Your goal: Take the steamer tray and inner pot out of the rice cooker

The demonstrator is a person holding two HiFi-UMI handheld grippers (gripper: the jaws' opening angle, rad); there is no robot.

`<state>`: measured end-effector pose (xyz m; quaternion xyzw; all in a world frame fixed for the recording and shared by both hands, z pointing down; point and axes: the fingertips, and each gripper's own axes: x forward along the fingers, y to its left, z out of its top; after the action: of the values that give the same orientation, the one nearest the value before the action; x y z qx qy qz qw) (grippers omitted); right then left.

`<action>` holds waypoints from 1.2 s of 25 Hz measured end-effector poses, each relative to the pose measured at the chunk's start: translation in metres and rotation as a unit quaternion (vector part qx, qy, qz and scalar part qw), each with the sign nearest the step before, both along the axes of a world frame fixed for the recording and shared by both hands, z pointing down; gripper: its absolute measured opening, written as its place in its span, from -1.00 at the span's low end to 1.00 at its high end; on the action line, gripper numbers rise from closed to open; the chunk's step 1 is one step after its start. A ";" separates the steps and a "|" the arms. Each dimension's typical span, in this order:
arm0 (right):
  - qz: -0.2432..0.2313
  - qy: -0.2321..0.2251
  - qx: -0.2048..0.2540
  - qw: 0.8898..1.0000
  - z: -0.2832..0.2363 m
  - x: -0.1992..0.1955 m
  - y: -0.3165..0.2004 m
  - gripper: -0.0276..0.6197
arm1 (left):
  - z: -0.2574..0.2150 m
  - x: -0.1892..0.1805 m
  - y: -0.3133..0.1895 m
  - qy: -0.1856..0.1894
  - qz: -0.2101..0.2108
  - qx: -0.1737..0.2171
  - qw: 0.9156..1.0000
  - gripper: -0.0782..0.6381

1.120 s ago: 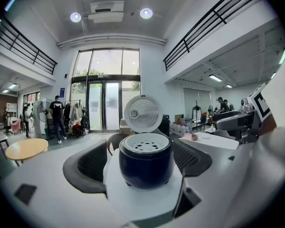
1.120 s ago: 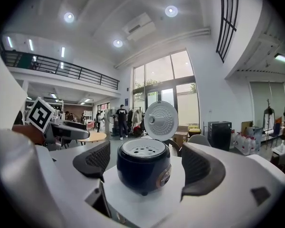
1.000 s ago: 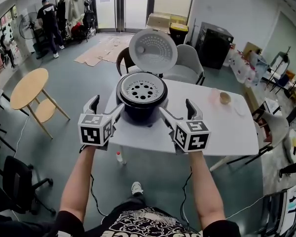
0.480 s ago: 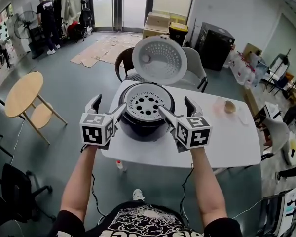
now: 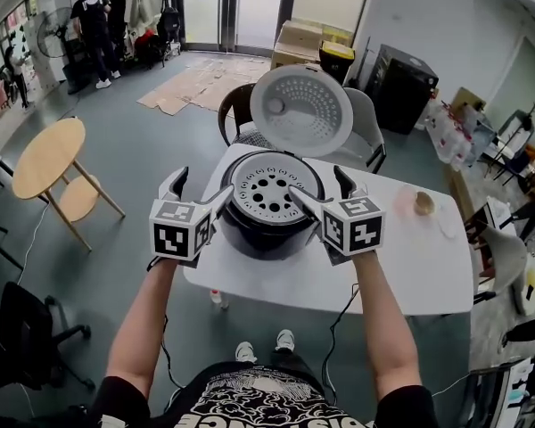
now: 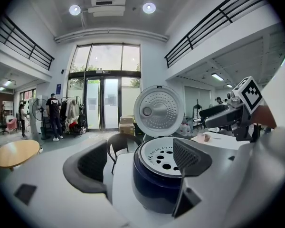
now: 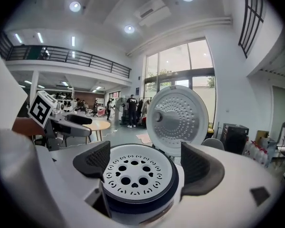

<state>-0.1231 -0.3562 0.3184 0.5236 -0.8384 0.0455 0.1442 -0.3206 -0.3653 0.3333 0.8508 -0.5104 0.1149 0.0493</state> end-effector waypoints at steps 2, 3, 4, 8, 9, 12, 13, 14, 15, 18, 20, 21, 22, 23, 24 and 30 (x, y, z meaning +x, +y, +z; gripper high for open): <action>-0.030 0.023 -0.011 0.999 0.006 -0.004 -0.010 0.55 | 0.004 0.002 -0.006 -0.002 -0.005 -0.003 1.000 0.40; -0.048 0.036 -0.019 0.998 0.010 -0.007 -0.016 0.55 | 0.006 0.003 -0.009 -0.002 -0.007 -0.004 1.000 0.40; -0.069 0.051 -0.027 0.996 0.014 -0.011 -0.021 0.55 | 0.008 0.004 -0.013 -0.003 -0.009 -0.005 1.000 0.40; -0.145 0.098 -0.060 0.983 0.029 -0.028 -0.045 0.55 | 0.016 0.002 -0.027 -0.007 -0.021 -0.012 1.000 0.40; -0.160 0.109 -0.069 0.979 0.033 -0.033 -0.051 0.55 | 0.017 0.000 -0.030 -0.007 -0.025 -0.014 1.000 0.40; -0.204 0.144 -0.103 0.963 0.051 -0.043 -0.061 0.55 | 0.024 -0.001 -0.034 -0.003 -0.036 -0.019 0.999 0.40; -0.218 0.153 -0.117 0.957 0.058 -0.045 -0.063 0.55 | 0.025 -0.001 -0.035 -0.003 -0.039 -0.019 0.999 0.40; -0.231 0.160 -0.131 0.951 0.063 -0.048 -0.064 0.55 | 0.026 -0.001 -0.035 -0.003 -0.042 -0.019 0.999 0.40; -0.241 0.169 -0.143 0.945 0.067 -0.050 -0.066 0.55 | 0.024 -0.001 -0.036 -0.003 -0.045 -0.019 0.999 0.40; -0.264 0.203 -0.172 0.927 0.079 -0.053 -0.075 0.55 | 0.019 -0.001 -0.039 -0.003 -0.053 -0.017 0.998 0.40; -0.275 0.226 -0.189 0.915 0.091 -0.055 -0.080 0.55 | 0.019 0.000 -0.042 0.000 -0.057 -0.018 0.998 0.40; -0.280 0.237 -0.197 0.909 0.097 -0.055 -0.082 0.54 | 0.021 0.000 -0.043 0.002 -0.058 -0.018 0.998 0.40; -0.284 0.247 -0.205 0.903 0.102 -0.055 -0.083 0.53 | 0.022 0.001 -0.044 0.002 -0.060 -0.019 0.998 0.40; -0.288 0.257 -0.213 0.898 0.108 -0.056 -0.083 0.51 | 0.023 0.002 -0.045 0.002 -0.061 -0.020 0.998 0.40; -0.292 0.265 -0.221 0.892 0.113 -0.056 -0.083 0.51 | 0.024 0.003 -0.045 0.002 -0.062 -0.021 0.998 0.40; -0.314 0.310 -0.261 0.859 0.145 -0.056 -0.086 0.49 | 0.028 0.007 -0.048 0.002 -0.067 -0.023 0.997 0.40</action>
<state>-0.1788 -0.4420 0.4636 0.1625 -0.8279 0.0506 0.5345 -0.3136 -0.4131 0.3617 0.8133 -0.5638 0.1216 0.0774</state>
